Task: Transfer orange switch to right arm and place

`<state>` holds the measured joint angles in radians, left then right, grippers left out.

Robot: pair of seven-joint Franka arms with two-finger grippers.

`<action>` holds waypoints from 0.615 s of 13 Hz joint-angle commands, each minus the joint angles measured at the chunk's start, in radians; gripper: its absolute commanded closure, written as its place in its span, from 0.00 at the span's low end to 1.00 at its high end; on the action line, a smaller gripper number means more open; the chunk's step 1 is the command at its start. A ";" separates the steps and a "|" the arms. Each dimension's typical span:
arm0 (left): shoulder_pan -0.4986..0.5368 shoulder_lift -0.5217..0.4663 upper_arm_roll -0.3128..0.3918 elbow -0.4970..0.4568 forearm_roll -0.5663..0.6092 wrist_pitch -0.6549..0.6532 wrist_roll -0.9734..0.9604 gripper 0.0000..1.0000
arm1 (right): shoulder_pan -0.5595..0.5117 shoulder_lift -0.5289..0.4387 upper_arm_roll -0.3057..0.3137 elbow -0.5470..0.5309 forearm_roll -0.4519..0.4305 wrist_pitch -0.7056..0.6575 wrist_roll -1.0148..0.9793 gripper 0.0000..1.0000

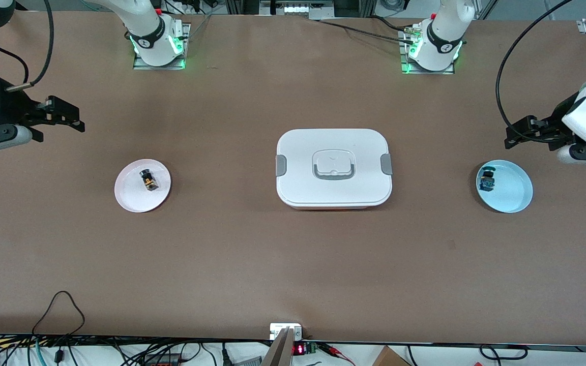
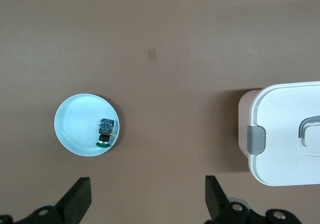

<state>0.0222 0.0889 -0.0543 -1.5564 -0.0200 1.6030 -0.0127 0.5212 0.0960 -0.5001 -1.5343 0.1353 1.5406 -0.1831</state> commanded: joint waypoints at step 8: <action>0.016 -0.018 -0.007 -0.011 0.028 -0.009 0.004 0.00 | 0.003 -0.064 0.002 -0.058 -0.002 -0.019 0.094 0.00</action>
<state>0.0308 0.0889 -0.0531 -1.5606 -0.0200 1.6026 -0.0125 0.5224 0.0591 -0.5022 -1.5676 0.1351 1.5139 -0.1111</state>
